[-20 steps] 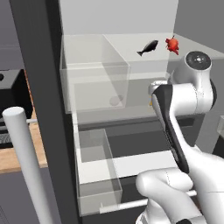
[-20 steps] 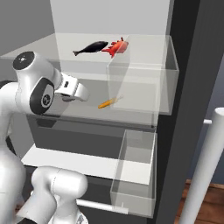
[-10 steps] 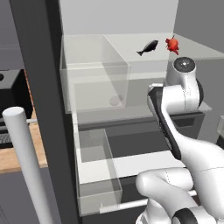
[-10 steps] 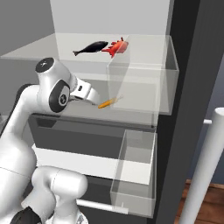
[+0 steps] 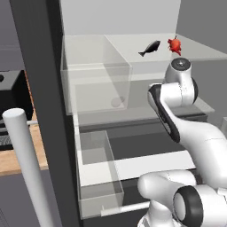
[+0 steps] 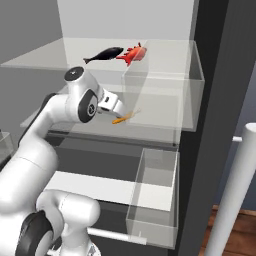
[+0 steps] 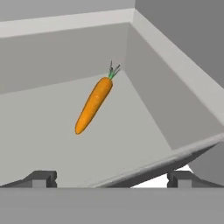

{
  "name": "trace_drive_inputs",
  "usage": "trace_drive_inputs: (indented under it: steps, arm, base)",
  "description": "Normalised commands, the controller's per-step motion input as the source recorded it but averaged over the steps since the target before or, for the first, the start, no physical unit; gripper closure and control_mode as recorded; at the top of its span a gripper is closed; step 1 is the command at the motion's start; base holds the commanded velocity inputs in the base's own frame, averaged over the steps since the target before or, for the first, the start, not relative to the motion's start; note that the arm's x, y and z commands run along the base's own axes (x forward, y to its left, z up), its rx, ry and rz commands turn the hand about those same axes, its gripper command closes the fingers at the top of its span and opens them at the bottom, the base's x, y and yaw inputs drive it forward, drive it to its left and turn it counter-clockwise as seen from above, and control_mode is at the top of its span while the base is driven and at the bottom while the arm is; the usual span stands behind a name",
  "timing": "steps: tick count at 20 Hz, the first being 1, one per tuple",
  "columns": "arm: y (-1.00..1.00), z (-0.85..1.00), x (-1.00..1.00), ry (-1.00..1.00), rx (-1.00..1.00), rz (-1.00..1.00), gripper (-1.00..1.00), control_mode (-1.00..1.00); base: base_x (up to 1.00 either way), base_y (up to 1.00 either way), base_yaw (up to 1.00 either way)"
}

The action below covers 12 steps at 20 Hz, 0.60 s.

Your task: Gather the carrot and eggplant from the fridge and place them on a tray on the dining counter. Then gather the fishs from the fridge and place them on the other tray.

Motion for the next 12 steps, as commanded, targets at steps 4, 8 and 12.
trace_drive_inputs:
  steps: [4,8,12]
  arm:
    - [0.00,-0.38,0.51,0.00,0.00,0.00,-1.00,-1.00]
    - [0.00,-0.32,0.48,0.00,0.00,0.00,-1.00,-1.00]
    - [-0.01,-0.27,0.47,0.00,0.00,0.00,-1.00,-1.00]
  base:
    - [0.00,0.00,0.00]
    - [0.00,0.00,0.00]
    - [0.00,0.00,0.00]
